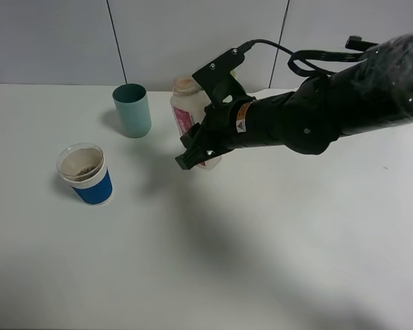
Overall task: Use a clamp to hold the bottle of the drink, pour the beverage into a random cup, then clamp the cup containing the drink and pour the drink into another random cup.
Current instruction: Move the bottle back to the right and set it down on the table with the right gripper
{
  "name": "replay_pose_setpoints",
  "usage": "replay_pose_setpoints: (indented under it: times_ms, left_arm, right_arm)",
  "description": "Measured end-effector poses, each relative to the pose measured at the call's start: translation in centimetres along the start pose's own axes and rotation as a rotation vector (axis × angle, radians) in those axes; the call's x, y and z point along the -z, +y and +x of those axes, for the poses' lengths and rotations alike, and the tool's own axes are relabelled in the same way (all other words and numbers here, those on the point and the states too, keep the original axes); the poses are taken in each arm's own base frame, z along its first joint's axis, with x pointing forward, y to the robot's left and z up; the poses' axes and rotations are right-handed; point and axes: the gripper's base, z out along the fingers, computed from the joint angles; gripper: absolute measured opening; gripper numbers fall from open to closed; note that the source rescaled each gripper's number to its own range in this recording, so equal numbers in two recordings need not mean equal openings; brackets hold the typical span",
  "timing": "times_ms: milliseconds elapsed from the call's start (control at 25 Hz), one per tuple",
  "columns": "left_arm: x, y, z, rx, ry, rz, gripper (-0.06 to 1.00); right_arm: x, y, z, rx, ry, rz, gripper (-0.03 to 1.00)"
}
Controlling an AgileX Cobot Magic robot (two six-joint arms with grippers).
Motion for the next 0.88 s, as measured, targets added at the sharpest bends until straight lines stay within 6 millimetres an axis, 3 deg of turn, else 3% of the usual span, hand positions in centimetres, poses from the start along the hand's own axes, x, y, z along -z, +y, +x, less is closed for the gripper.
replay_pose_setpoints:
  times_ms: [320,880]
  left_arm:
    - [0.0,0.0,0.0,0.0,0.0,0.0,0.62]
    - [0.0,0.0,0.0,0.0,0.0,0.0,0.62]
  right_arm:
    - [0.0,-2.0,-0.1,-0.028,-0.042,0.045,0.01]
    - [-2.0,-2.2,1.6,0.045,-0.044,0.047,0.01]
